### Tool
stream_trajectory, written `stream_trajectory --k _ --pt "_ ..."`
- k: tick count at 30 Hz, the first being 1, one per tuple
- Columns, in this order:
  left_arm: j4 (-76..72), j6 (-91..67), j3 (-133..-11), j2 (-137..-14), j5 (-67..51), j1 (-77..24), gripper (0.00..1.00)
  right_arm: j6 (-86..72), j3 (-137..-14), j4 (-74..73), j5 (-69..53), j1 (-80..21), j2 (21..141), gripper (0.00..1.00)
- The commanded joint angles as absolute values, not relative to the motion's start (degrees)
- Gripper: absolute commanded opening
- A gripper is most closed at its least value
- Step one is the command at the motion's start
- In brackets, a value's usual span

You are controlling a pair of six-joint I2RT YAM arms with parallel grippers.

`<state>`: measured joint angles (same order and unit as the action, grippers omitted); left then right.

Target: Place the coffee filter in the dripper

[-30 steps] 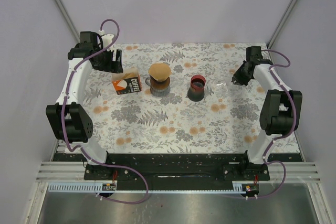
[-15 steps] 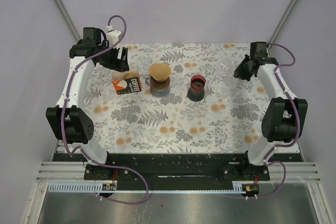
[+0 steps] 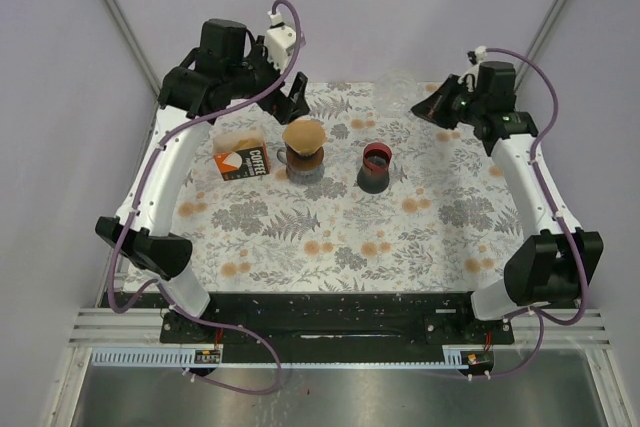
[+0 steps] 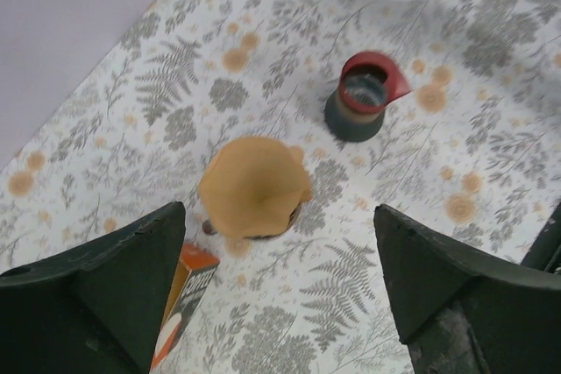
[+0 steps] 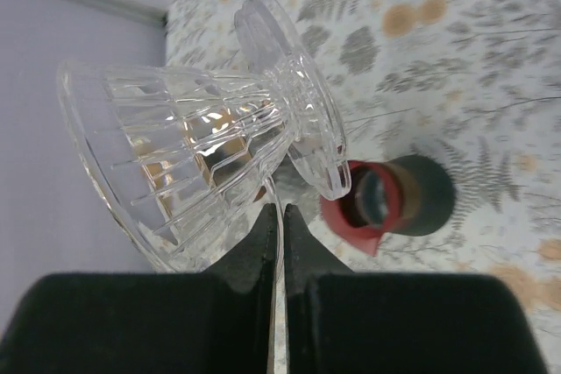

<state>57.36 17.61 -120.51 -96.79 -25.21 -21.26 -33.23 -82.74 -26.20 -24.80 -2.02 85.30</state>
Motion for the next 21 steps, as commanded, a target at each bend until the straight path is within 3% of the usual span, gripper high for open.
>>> stream_trajectory --k 1,6,11,13,18,21 --pt "54.2 10.4 -125.6 -97.9 -28.7 -25.0 0.94 -36.7 -83.2 -19.5 -35.9 -8.0 85.0 0.0" --pt "49.0 3.0 -125.2 -100.0 -25.6 -28.6 0.99 -40.5 -81.1 -14.6 -39.5 -11.7 84.8 0.0" --pt "48.8 0.8 -124.7 -103.8 -16.4 -29.6 0.97 -41.3 -79.7 -13.2 -41.1 -12.8 84.4 0.0" --pt "48.7 0.3 -124.4 -104.8 -15.7 -29.6 0.9 -41.6 -79.5 -12.7 -42.4 -13.3 84.7 0.0" --pt "48.7 0.3 -123.5 -105.6 -19.2 -30.1 0.61 -41.0 -79.2 -12.7 -43.3 -13.6 86.0 0.0" --pt "48.7 -1.8 -122.3 -105.7 -20.4 -30.2 0.38 -40.6 -79.2 -12.5 -44.0 -13.7 86.6 0.0"
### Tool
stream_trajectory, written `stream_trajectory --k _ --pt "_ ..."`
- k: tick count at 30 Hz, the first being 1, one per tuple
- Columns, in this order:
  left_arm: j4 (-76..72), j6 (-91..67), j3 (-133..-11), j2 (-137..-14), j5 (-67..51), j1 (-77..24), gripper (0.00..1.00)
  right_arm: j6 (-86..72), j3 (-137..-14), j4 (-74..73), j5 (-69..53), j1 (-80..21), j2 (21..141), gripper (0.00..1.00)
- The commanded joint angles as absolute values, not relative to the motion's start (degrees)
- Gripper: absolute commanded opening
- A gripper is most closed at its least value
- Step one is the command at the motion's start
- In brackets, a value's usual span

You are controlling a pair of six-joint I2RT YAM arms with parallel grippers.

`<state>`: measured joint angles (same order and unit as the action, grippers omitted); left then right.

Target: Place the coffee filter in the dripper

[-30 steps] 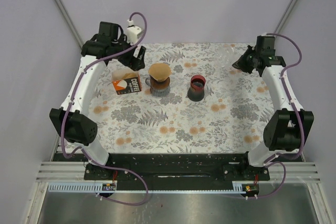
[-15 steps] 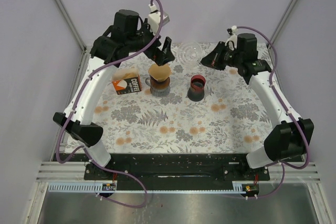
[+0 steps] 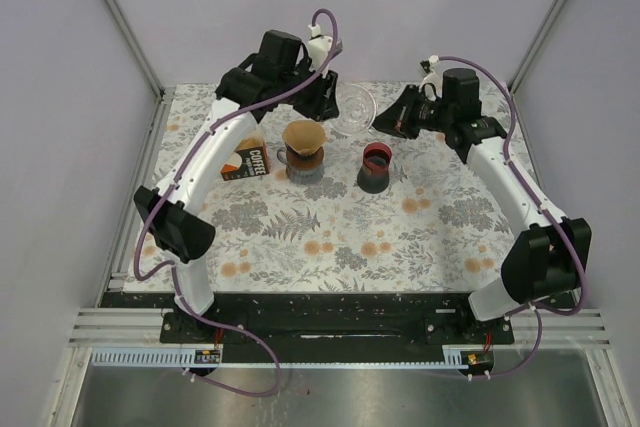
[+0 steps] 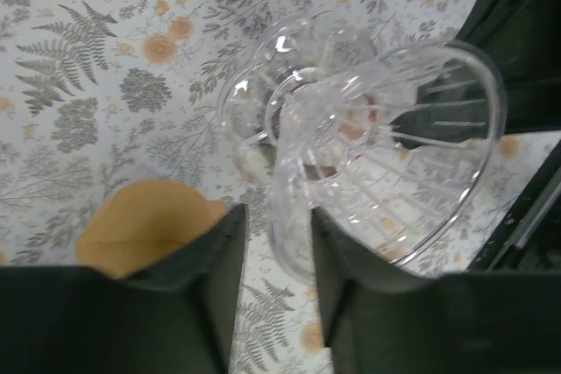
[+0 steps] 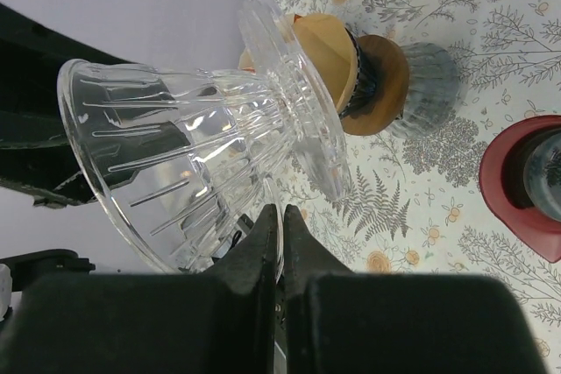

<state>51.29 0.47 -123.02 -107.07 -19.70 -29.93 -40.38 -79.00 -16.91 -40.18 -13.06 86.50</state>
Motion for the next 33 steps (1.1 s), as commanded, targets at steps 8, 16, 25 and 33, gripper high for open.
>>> stream_trajectory --k 8,16,25,33 --pt "49.1 -6.8 -119.4 -105.6 -22.2 -30.1 0.0 -34.3 -81.5 -21.5 -34.8 -13.7 87.5 0.23" --pt "51.0 -12.7 -120.4 -107.2 -20.4 -29.7 0.0 -25.2 -83.6 -29.6 -10.1 -14.3 81.7 0.61" --pt "53.4 -14.8 -120.6 -109.4 -22.7 -29.8 0.0 -20.1 -89.9 -30.8 -2.0 -23.4 84.0 0.73" --pt "53.4 -14.4 -120.8 -109.5 -22.6 -29.8 0.0 -18.0 -91.9 -30.9 -3.2 -26.8 86.4 0.66"
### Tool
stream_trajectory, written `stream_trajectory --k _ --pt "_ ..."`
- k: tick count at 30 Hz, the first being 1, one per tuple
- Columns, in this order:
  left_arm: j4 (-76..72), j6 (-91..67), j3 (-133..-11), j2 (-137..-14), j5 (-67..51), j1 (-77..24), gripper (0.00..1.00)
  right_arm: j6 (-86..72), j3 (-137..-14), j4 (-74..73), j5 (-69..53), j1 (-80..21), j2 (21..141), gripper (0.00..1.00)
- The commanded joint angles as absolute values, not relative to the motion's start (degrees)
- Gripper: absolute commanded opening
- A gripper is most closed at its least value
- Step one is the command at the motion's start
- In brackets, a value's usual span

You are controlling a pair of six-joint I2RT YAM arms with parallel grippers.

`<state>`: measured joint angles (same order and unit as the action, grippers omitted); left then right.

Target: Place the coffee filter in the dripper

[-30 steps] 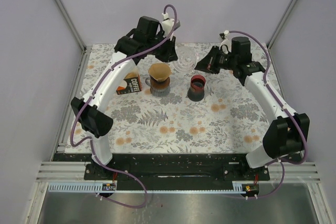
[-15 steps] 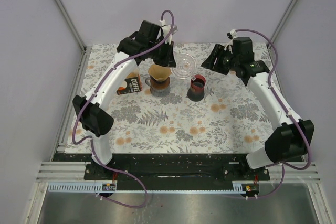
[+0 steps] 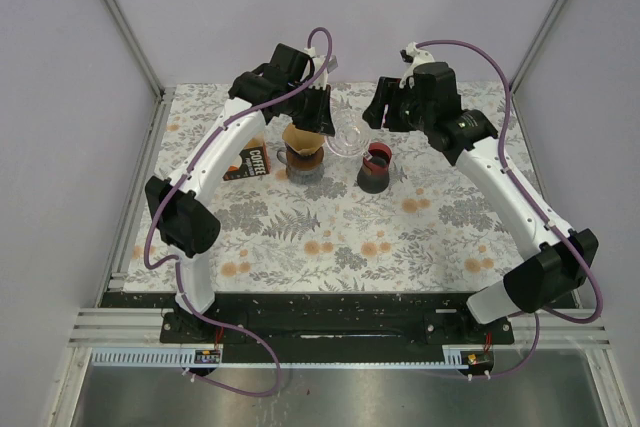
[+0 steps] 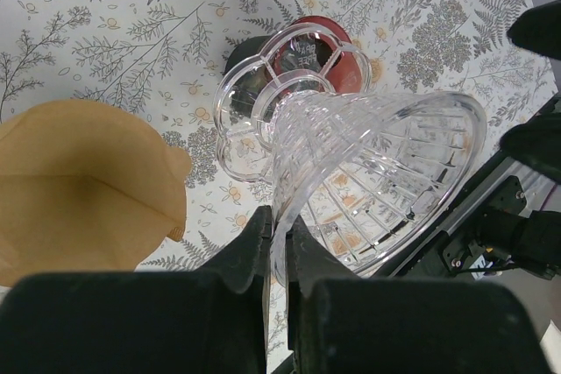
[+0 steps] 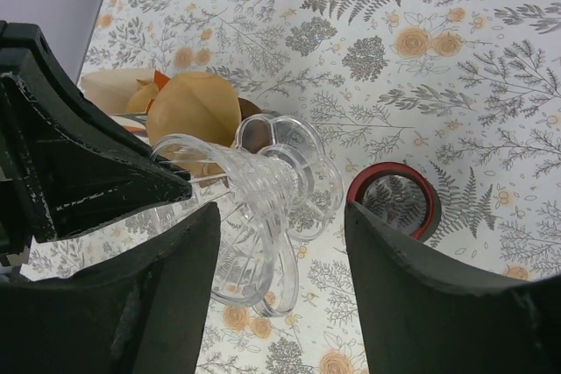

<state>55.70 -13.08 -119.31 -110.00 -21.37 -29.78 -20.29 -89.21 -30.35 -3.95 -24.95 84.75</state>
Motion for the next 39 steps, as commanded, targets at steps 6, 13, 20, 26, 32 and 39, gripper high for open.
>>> stream_trajectory --k 6,13,20,26,32,39 --pt "53.0 -14.4 -121.5 -109.4 -22.9 -29.8 0.0 -15.7 -94.5 -34.7 -3.9 -27.9 90.8 0.53" --pt "52.9 -13.7 -121.8 -109.2 -23.4 -29.6 0.0 -14.5 -99.5 -41.7 -1.9 -28.4 95.4 0.21" --pt "53.1 -12.7 -122.5 -108.5 -23.7 -28.0 0.4 -13.4 -109.5 -55.5 6.3 -27.8 101.5 0.0" --pt "53.0 -11.3 -124.5 -106.3 -25.2 -23.3 0.72 -13.4 -112.3 -61.9 2.4 -22.6 103.8 0.0" --pt "53.1 -9.4 -122.3 -103.3 -25.8 -18.5 0.74 -12.7 -111.8 -63.0 -3.2 -19.1 104.5 0.0" --pt "52.5 -10.2 -119.5 -102.1 -28.5 -14.9 0.75 -12.7 -114.3 -63.5 -8.8 -18.0 108.1 0.0"
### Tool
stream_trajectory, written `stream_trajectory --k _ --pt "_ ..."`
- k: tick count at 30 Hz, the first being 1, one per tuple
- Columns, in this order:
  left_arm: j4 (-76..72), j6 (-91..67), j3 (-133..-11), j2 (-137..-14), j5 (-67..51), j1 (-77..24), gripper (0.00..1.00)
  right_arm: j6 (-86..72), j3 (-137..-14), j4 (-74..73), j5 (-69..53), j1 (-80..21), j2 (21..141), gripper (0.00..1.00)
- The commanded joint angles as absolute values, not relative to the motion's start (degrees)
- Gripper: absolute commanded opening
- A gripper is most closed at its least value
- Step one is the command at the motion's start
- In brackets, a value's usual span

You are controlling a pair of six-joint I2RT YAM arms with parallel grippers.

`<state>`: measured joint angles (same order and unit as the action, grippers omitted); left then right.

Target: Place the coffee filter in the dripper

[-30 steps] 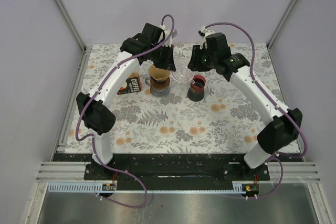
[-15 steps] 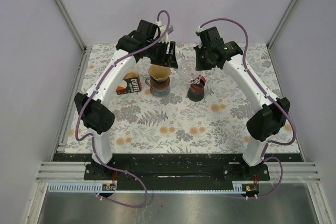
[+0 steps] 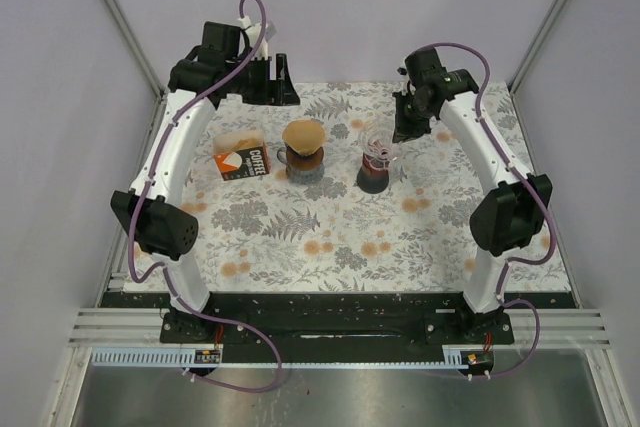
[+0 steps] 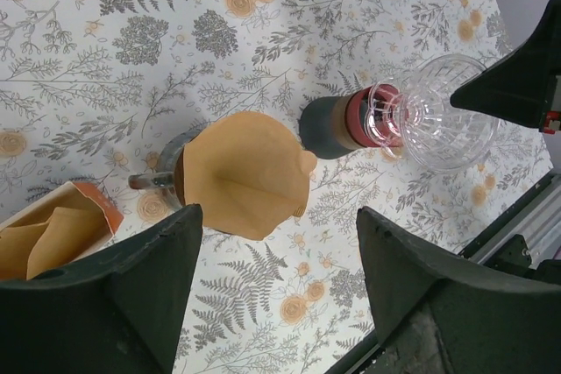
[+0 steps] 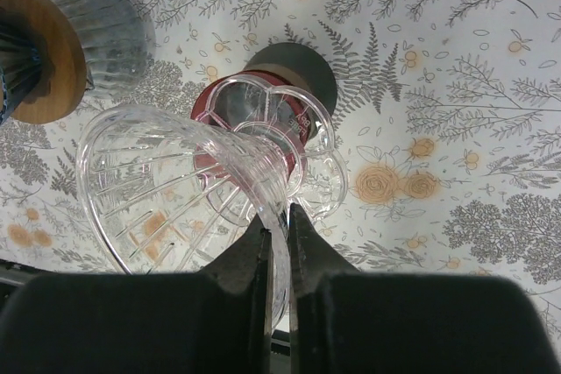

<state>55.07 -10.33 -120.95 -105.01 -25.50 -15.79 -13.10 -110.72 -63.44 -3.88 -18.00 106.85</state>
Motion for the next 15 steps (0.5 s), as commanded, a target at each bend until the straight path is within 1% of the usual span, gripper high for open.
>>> stream_trajectory --k 1,11,15 --pt "52.2 -10.2 -118.8 -101.8 -28.7 -14.7 0.75 -12.7 -114.5 -63.1 -9.4 -18.0 108.0 0.0" --pt "51.4 -9.9 -117.7 -101.2 -29.3 -13.9 0.75 -14.6 -111.4 -57.2 -16.6 -16.3 107.0 0.0" --pt "51.4 -10.0 -117.6 -101.1 -29.3 -13.7 0.75 -14.4 -110.8 -57.4 -15.6 -15.9 107.6 0.0"
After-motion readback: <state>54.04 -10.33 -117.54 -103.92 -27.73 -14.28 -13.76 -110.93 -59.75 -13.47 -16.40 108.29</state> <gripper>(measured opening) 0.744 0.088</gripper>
